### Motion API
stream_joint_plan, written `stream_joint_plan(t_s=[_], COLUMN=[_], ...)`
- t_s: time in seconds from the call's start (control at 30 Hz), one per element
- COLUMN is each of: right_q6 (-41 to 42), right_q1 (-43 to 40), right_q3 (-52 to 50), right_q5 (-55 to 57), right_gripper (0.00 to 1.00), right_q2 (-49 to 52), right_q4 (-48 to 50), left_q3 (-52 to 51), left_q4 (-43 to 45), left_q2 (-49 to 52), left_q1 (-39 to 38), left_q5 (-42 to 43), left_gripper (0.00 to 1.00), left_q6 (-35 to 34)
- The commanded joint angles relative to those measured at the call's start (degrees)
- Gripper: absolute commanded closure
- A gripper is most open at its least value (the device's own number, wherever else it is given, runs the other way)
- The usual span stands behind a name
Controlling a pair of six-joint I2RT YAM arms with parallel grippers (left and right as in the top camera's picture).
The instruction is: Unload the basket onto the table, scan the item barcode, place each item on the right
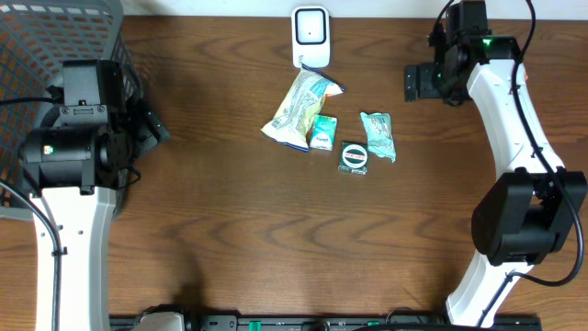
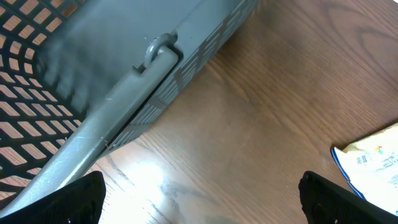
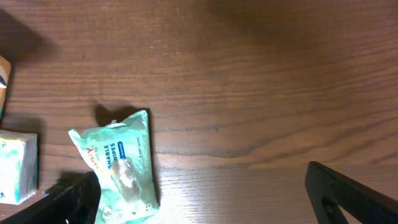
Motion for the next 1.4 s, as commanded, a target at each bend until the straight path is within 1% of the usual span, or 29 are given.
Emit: stream_joint_plan(t_s=[0.0,0.1,0.2,0.43,0.53,0.6,0.63,0.9,1.07,1.13,1.23,1.37], right_q6=[-0.87,-0.76,-0.63,-0.57,0.55,0.68,0.68,0.22,-0.04,-1.27,-1.27,-1.29], right_q1=[-0.31,-0.31,-0.31,-0.31,-0.37,-0.37,-0.37,-0.85,-0.90,-0.79,-0.79,-0.79], right_q3=[-2.64,-6.80,-11.26,-16.61,-16.83,-16.83,-16.83,-16.94,-17.18,-17.42,-17.97,-20.57], right_q5=[-0.55,-0.68,-3.08,-4.63,-4.63,-4.90,-5.29,-6.27,-11.28,-13.25,-13.22,-15.54], right_gripper=[0.01,0.01,0.01,0.01,0.05,0.16,0.17,0.15,0.14,0.14,0.14,0.14], right_q2=[-1.49,-1.49,-1.49,-1.49,-1.49,-1.49,-1.49,-1.49,-1.49,-1.49,-1.49,-1.49], right_q4=[1.25,4.50,7.96,12.92,13.27,13.31,13.33,11.56,9.57,9.62,9.44,11.85], left_q3=[-0.17,-0.17,-0.20,-0.17,-0.17,-0.20,-0.17,-0.17,-0.17,-0.17,-0.17,-0.17], left_q4=[-0.15,-0.15,-0.15,-0.15,-0.15,-0.15,-0.15,-0.15,-0.15,-0.15,-0.15,-0.15], left_q2=[0.22,0.22,0.22,0.22,0.22,0.22,0.22,0.22,0.22,0.22,0.22,0.22], left_q1=[0.46,0.46,0.46,0.46,0.46,0.46,0.46,0.46,0.46,0.46,0.46,0.46], left_q5=[-0.72,-0.72,-0.72,-0.72,-0.72,-0.72,-0.72,-0.72,-0.72,-0.72,-0.72,-0.72], left_gripper=[0.02,0.02,0.02,0.03,0.03,0.02,0.02,0.02,0.02,0.03,0.02,0.02], left_q6=[-0.90,-0.90,-0.90,-0.90,-0.90,-0.90,-0.90,-0.90,-0.90,-0.90,-0.90,-0.90])
